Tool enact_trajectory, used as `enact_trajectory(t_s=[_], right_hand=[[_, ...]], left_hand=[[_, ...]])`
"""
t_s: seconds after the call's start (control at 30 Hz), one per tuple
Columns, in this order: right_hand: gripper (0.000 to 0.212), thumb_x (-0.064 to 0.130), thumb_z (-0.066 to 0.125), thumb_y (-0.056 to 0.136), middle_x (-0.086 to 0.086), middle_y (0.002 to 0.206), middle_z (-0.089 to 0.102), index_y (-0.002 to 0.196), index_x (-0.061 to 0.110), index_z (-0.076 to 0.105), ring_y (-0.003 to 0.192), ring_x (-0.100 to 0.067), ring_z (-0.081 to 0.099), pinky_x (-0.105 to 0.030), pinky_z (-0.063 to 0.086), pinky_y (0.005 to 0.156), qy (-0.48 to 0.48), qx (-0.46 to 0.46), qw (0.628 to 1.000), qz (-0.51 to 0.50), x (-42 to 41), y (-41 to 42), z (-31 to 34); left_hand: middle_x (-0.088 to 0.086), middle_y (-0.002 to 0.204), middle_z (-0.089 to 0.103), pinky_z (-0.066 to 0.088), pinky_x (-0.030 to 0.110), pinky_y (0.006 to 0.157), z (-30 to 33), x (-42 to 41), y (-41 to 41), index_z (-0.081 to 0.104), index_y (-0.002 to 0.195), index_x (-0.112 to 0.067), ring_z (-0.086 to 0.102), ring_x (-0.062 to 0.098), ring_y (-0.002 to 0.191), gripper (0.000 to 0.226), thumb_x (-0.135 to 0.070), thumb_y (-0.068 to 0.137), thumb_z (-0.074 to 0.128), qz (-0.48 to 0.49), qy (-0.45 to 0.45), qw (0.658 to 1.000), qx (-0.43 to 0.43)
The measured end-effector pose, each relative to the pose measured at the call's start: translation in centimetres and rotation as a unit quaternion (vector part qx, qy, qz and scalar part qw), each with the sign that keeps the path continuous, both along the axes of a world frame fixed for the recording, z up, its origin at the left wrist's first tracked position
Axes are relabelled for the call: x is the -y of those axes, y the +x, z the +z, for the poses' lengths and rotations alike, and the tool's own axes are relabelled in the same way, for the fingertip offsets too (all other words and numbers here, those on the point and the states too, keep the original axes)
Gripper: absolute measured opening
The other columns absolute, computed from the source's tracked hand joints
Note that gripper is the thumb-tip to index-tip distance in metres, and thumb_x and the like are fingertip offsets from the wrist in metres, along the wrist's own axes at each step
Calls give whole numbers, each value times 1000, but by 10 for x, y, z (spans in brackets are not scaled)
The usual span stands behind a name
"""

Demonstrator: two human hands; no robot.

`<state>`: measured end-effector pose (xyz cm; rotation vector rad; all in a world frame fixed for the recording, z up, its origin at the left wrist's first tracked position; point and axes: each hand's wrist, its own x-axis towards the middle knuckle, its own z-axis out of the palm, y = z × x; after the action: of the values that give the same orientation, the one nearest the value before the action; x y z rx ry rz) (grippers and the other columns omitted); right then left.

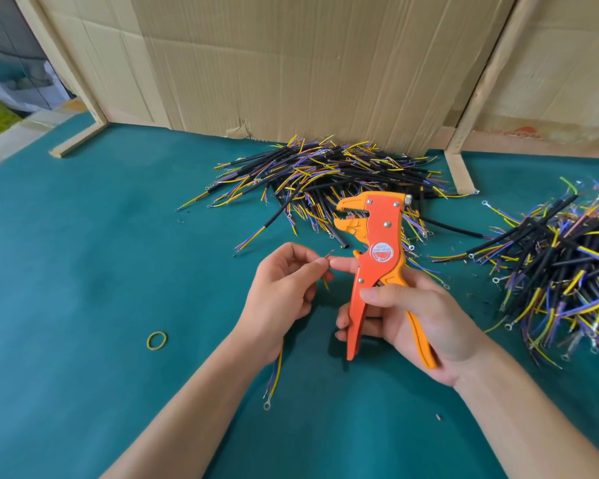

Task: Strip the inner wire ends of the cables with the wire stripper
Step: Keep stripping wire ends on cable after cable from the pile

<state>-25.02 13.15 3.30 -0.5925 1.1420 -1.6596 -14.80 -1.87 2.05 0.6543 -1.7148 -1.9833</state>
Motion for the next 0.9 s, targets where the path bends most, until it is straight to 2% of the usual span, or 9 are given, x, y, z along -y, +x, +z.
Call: enact_trajectory(t_s=[0.17, 0.27, 0.33, 0.43, 0.57, 0.7, 0.8, 0.9], right_hand=[[53, 18, 74, 77, -31, 94, 57, 129, 10, 68, 82, -39, 64, -53, 55, 80, -6, -5, 1000, 8, 0, 0, -2], [52, 18, 74, 78, -45, 102, 52, 128, 10, 69, 82, -39, 64, -55, 55, 81, -6, -11, 1000, 11, -1, 0, -2], [50, 17, 74, 78, -52, 107, 46, 127, 9, 69, 81, -39, 64, -55, 55, 80, -5, -10, 1000, 9, -1, 0, -1], [51, 18, 75, 77, -39, 95, 53, 127, 10, 70, 80, -40, 65, -54, 56, 80, -3, -5, 1000, 10, 0, 0, -3], [51, 18, 73, 78, -48, 99, 53, 128, 10, 69, 82, -40, 65, -56, 55, 83, -1, -5, 1000, 4, -1, 0, -3], [51, 15, 69, 81, -26, 83, 60, 132, 8, 67, 83, -38, 64, -52, 56, 82, -9, 13, 1000, -1, -2, -1, -3], [49, 11, 64, 84, -23, 83, 59, 133, 6, 65, 82, -36, 64, -52, 56, 80, -18, 19, 1000, -16, -3, -1, -2], [49, 10, 62, 84, -25, 83, 59, 133, 5, 65, 82, -37, 64, -52, 56, 80, -20, 25, 999, -23, -3, -1, -1]], left_hand=[[3, 74, 64, 23, 19, 40, 0, 2, -1, 57, 92, -16, 36, 12, 52, 9, -8, 97, 57, 8, 26, 1000, -7], [1, 73, 58, 24, 21, 41, 0, 2, 0, 66, 98, -27, 35, 12, 54, 24, -7, 97, 52, -11, -3, 1000, -10], [0, 71, 55, 23, 20, 41, 0, 1, 0, 71, 96, -26, 32, 12, 54, 31, -5, 97, 48, -16, -27, 999, -10], [1, 72, 55, 24, 20, 41, -1, 2, -1, 70, 90, -21, 31, 13, 55, 28, -4, 96, 48, -15, -42, 999, -7], [4, 75, 57, 26, 21, 43, -3, 5, -1, 71, 92, -20, 29, 20, 60, 25, -4, 95, 52, -24, -56, 998, 0], [12, 80, 49, 30, 21, 46, -3, 8, 0, 76, 95, -18, 33, 17, 59, 20, -14, 80, 63, -50, -36, 998, 3], [7, 81, 56, 34, 20, 50, -5, 14, 2, 78, 100, -18, 39, 14, 57, 19, -14, 83, 68, -88, -38, 995, 3], [-1, 81, 66, 42, 16, 56, -6, 20, 5, 77, 105, -11, 53, 8, 60, 25, -15, 81, 74, -118, -15, 993, 6]])
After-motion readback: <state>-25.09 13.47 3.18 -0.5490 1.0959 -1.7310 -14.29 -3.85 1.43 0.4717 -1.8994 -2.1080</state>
